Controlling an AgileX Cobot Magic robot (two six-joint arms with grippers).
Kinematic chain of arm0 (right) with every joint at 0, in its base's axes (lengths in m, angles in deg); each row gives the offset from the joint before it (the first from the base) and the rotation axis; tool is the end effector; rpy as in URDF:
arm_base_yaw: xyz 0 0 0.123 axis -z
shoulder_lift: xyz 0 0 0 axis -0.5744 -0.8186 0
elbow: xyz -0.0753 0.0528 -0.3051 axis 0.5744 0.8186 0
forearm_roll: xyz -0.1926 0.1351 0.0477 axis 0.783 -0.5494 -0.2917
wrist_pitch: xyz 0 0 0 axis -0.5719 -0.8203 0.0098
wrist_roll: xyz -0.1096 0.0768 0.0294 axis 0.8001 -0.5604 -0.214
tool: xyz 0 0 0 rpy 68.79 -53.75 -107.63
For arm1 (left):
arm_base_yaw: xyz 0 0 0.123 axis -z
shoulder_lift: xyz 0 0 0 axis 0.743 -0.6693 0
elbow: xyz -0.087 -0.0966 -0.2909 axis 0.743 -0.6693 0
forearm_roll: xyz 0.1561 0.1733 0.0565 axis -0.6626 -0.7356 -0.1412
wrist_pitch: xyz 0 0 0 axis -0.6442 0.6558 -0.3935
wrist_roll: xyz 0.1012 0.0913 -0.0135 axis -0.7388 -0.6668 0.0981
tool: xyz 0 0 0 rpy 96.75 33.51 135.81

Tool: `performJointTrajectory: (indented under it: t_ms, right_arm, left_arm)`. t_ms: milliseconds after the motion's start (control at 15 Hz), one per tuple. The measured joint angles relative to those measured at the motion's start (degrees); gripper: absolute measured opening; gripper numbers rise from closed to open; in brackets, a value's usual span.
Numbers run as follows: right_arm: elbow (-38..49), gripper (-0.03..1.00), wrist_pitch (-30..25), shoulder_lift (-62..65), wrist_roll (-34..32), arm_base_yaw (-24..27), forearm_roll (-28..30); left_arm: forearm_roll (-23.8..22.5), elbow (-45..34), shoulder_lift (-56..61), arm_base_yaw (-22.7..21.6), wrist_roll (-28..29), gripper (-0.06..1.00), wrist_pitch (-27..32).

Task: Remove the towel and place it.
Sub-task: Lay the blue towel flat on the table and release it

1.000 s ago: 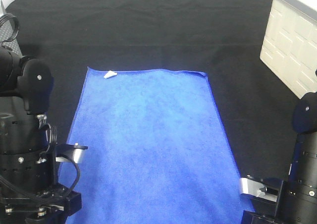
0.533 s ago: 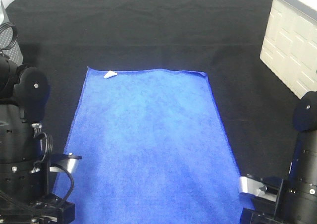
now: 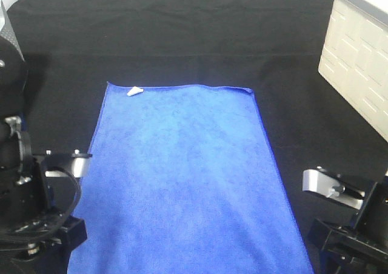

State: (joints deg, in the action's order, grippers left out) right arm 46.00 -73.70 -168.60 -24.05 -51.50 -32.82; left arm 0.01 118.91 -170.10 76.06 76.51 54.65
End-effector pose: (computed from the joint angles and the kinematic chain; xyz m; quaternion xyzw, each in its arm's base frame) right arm 0.1173 0.1081 0.1627 0.0531 -0.9377 -0.2193 0.2641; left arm 0.1724 -0.1498 0.1670 -0.1550 -0.9535 0.1269 0.2254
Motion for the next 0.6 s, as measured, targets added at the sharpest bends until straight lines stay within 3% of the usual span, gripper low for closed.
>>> performJointTrajectory:
  t_ms: [333, 600]
  right_arm:
    - [0.06, 0.6, 0.29, 8.37, -2.86, 0.0, 1.83]
    - [-4.7, 0.6, 3.55, 16.67, -3.95, 0.0, 2.98]
  left_arm:
    - [0.17, 0.0, 3.9, 0.0, 0.46, 0.6, 0.06]
    - [-5.67, 2.81, 7.16, 0.0, 0.46, 0.6, 0.23]
